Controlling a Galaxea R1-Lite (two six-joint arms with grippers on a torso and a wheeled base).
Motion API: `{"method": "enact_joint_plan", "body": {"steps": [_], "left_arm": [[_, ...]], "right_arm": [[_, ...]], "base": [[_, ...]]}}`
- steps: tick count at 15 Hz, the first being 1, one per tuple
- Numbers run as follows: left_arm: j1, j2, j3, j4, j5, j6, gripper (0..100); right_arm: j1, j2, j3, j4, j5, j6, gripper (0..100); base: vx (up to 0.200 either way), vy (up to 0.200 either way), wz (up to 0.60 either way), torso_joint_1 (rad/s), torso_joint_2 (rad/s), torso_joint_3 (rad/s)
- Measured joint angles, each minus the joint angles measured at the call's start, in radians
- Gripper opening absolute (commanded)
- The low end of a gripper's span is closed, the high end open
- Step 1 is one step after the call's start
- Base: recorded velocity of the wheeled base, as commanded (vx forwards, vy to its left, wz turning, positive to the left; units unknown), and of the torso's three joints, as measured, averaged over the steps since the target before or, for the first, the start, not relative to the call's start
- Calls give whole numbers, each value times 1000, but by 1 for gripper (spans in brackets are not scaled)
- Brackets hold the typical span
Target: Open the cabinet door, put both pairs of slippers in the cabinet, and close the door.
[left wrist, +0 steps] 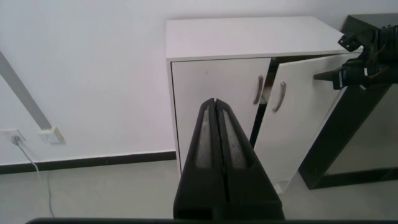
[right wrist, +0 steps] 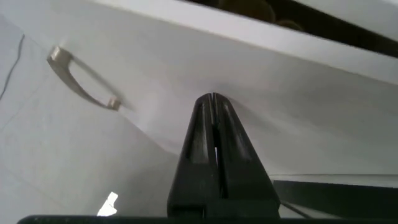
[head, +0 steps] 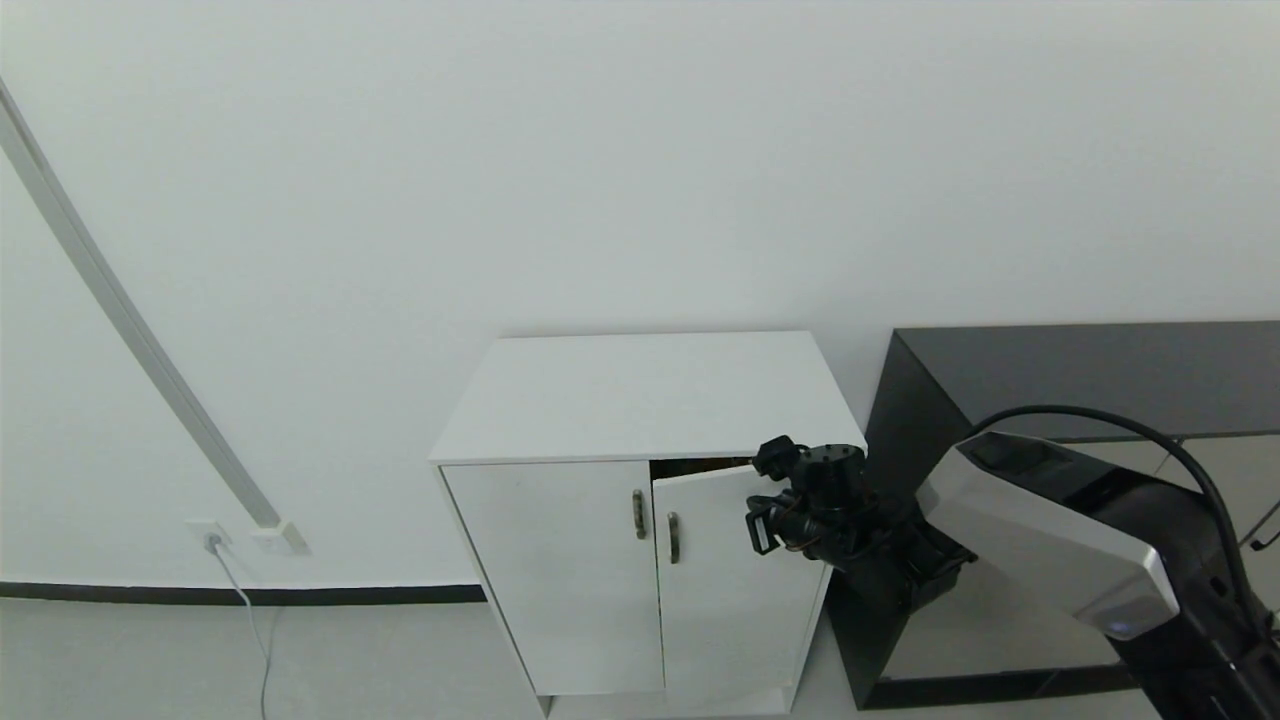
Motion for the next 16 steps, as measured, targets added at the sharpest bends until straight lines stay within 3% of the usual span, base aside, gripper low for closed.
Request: {"method": "enact_joint_plan", "body": {"steps": [6, 16], "left_arm": [[0, 0, 0, 0, 0, 0, 0], [0, 0, 0, 0, 0, 0, 0]], "right_arm": [[-24, 16, -95, 77, -34, 0, 0], [-39, 25, -143, 109, -37, 0, 0]], "base": [[0, 0, 0, 0, 0, 0], [0, 0, 0, 0, 0, 0]]}}
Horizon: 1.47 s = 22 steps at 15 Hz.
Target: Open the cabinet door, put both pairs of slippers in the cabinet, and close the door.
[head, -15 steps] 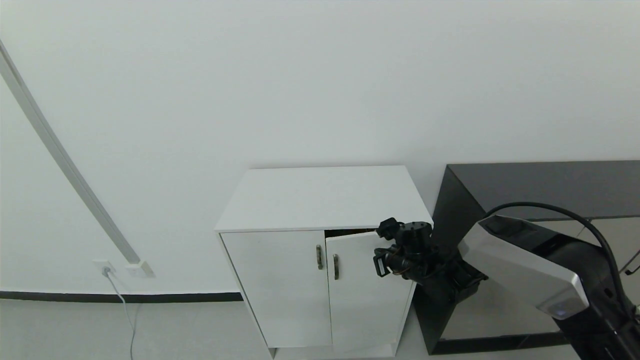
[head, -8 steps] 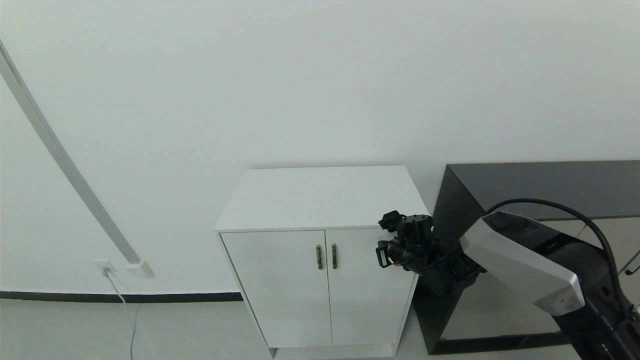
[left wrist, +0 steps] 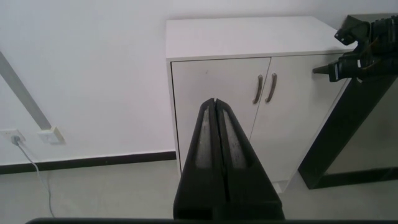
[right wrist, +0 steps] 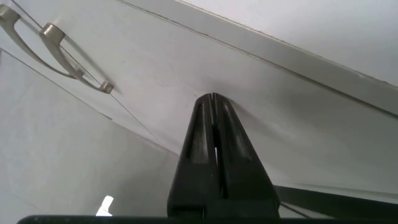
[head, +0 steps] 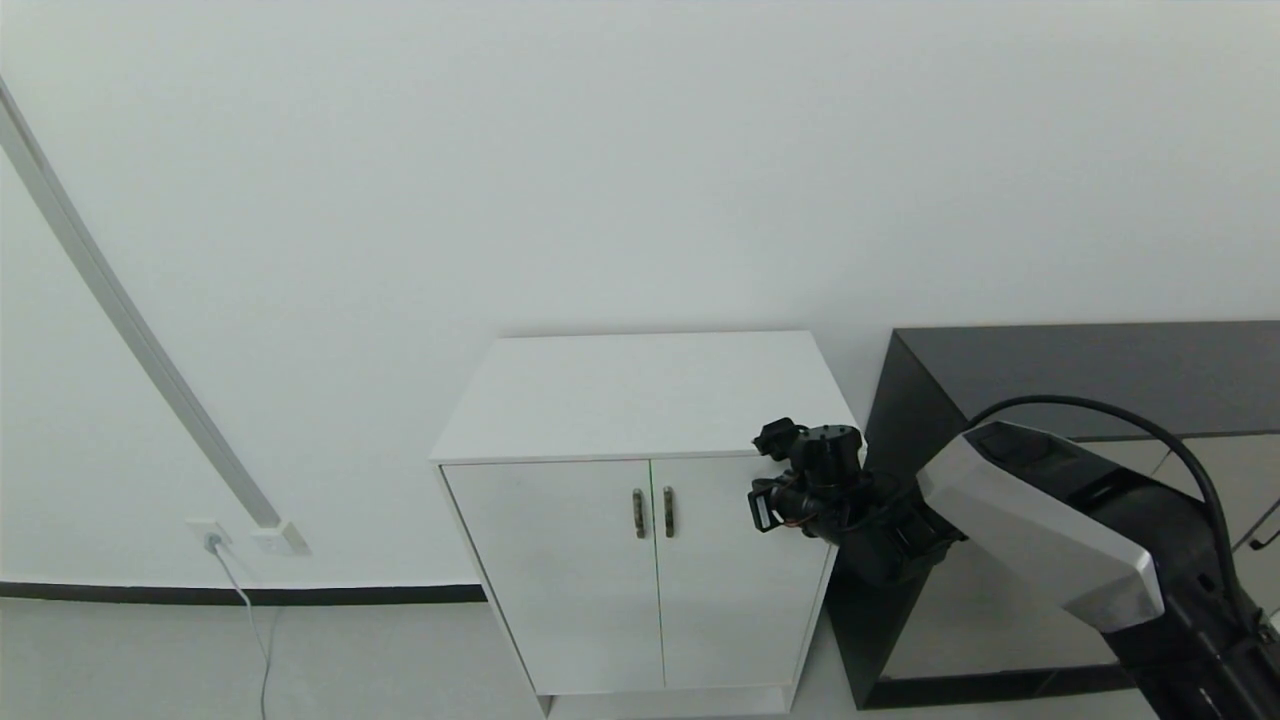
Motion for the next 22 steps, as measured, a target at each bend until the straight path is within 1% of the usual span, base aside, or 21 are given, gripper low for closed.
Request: {"method": "enact_joint_plan", "body": {"steps": [2, 5, 8, 12, 13, 16, 17, 19, 22], "left_arm": [[0, 0, 0, 0, 0, 0, 0], [0, 0, 0, 0, 0, 0, 0], [0, 0, 0, 0, 0, 0, 0], [0, 0, 0, 0, 0, -3, 0], [0, 0, 0, 0, 0, -3, 0], [0, 0, 0, 0, 0, -3, 0], [0, 0, 0, 0, 0, -3, 0], [0, 0, 0, 0, 0, -3, 0], [0, 0, 0, 0, 0, -3, 0]], "right_arm": [[-1, -9, 24, -12, -2, 0, 0], [4, -51, 123, -49, 0, 3, 0], [15, -119, 296, -168, 1, 16, 0], [14, -280, 571, -273, -13, 46, 0], [4, -327, 631, -283, -29, 56, 0], [-49, -457, 753, -292, -72, 61, 0], [-68, -497, 787, -292, -101, 62, 0], [-100, -571, 851, -293, -194, 63, 0], [-137, -663, 935, -293, -270, 60, 0]], "base": [[0, 0, 0, 0, 0, 0], [0, 0, 0, 0, 0, 0], [0, 0, 0, 0, 0, 0], [0, 0, 0, 0, 0, 0], [0, 0, 0, 0, 0, 0], [0, 0, 0, 0, 0, 0], [0, 0, 0, 0, 0, 0], [0, 0, 0, 0, 0, 0], [0, 0, 0, 0, 0, 0]]}}
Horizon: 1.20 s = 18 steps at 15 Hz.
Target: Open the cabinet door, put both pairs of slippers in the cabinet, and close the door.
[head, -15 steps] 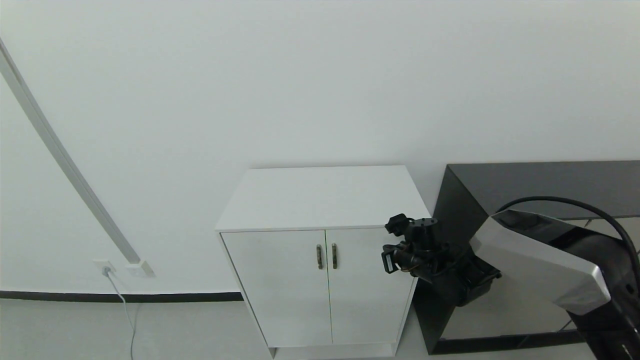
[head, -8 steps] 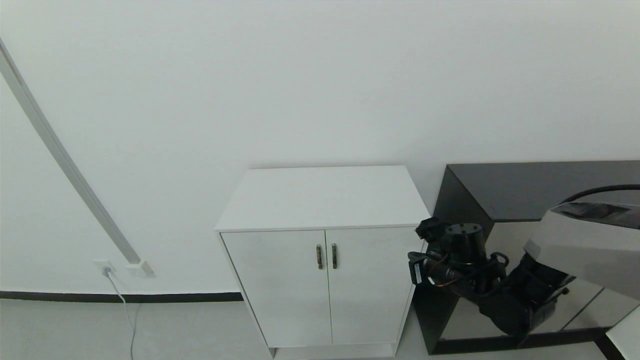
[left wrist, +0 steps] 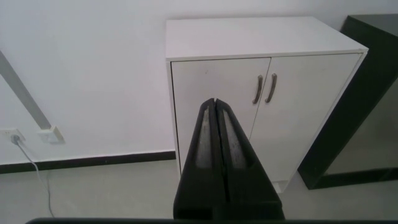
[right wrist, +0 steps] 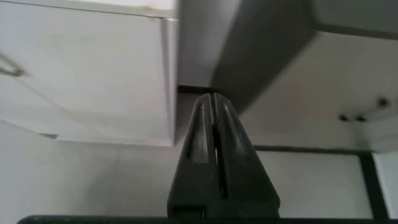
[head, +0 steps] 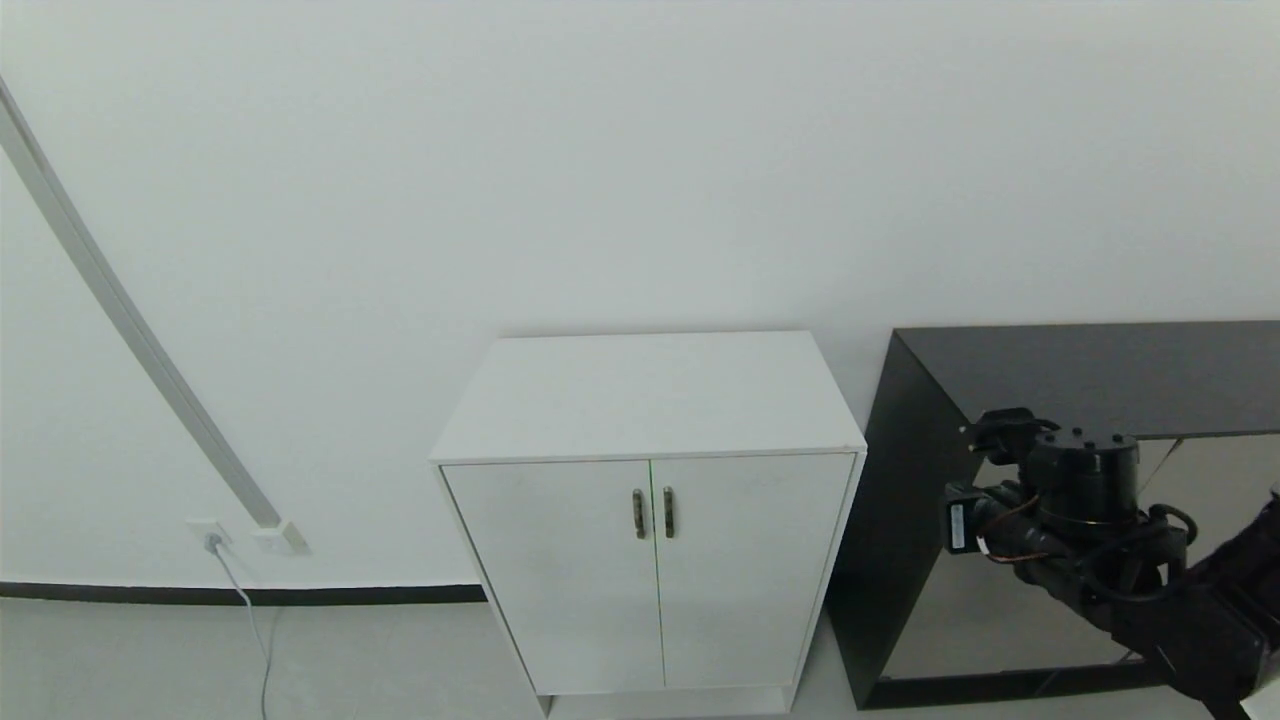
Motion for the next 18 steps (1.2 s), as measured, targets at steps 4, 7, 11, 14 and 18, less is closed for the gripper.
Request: {"method": "enact_joint_plan", "body": {"steps": [4, 7, 11, 14, 18], "left_arm": [[0, 0, 0, 0, 0, 0, 0], [0, 0, 0, 0, 0, 0, 0], [0, 0, 0, 0, 0, 0, 0], [0, 0, 0, 0, 0, 0, 0], [0, 0, 0, 0, 0, -1, 0]], "right_arm": [[-47, -139, 127, 1, -29, -5, 0], [-92, -250, 245, 3, -30, -6, 0], [-138, -392, 344, 7, -29, -45, 0], [-145, -497, 407, 9, -26, -92, 0], [-146, -609, 492, 10, -25, -108, 0]], "base": [[0, 0, 0, 0, 0, 0], [0, 0, 0, 0, 0, 0], [0, 0, 0, 0, 0, 0], [0, 0, 0, 0, 0, 0], [0, 0, 0, 0, 0, 0]]}}
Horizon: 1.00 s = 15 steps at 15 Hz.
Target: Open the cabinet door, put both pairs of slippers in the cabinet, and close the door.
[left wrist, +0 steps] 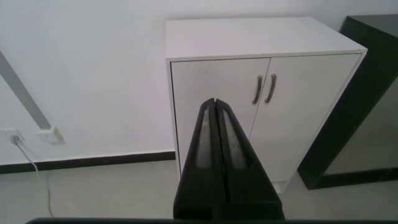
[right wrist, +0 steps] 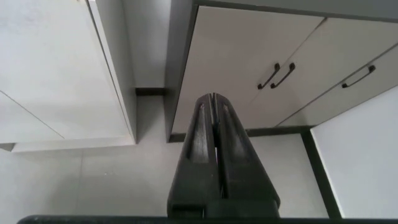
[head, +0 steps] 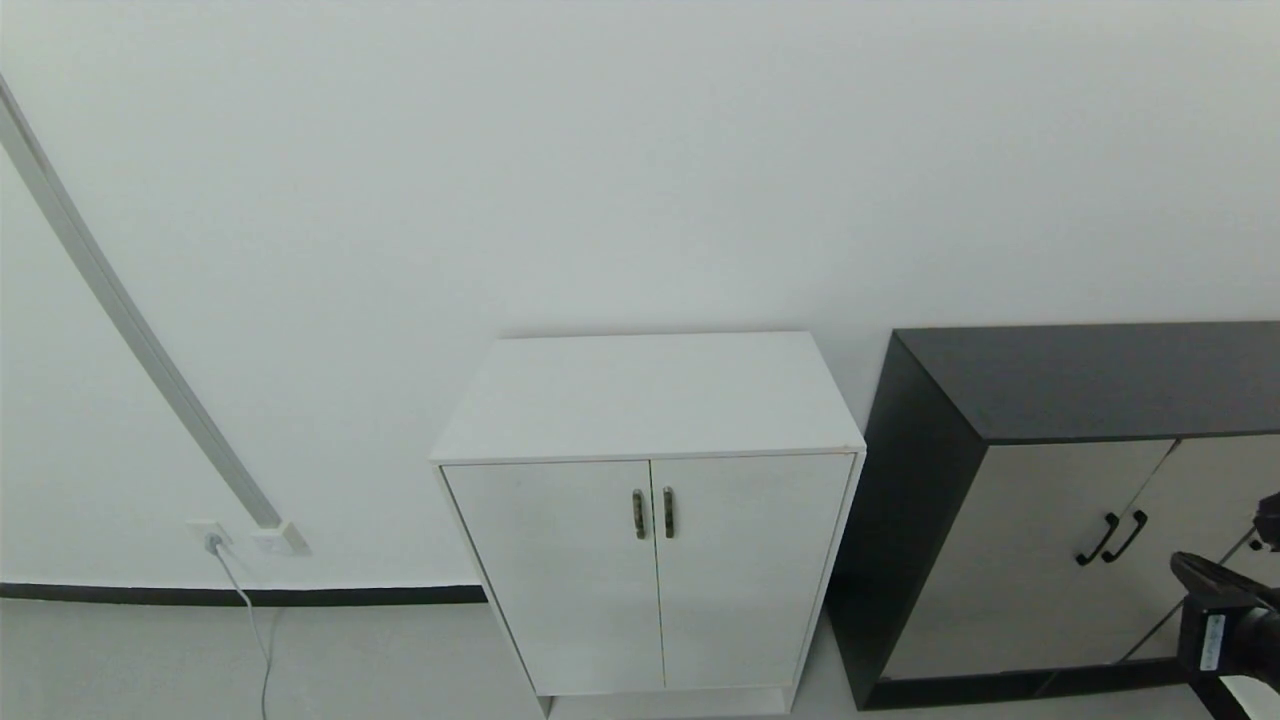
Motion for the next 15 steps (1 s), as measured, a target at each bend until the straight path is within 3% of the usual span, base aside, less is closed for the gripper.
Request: {"method": "enact_joint_plan", "body": {"steps": [4, 11, 15], "left_arm": [[0, 0, 0, 0, 0, 0, 0], [0, 0, 0, 0, 0, 0, 0], [0, 0, 0, 0, 0, 0, 0]], "right_arm": [[1, -117, 26, 130, 3, -1, 0], [1, -424, -29, 591, 70, 0, 0], [1, -569, -46, 766, 104, 3, 0]], "base": [[0, 0, 0, 0, 0, 0], [0, 0, 0, 0, 0, 0], [0, 0, 0, 0, 0, 0]]}}
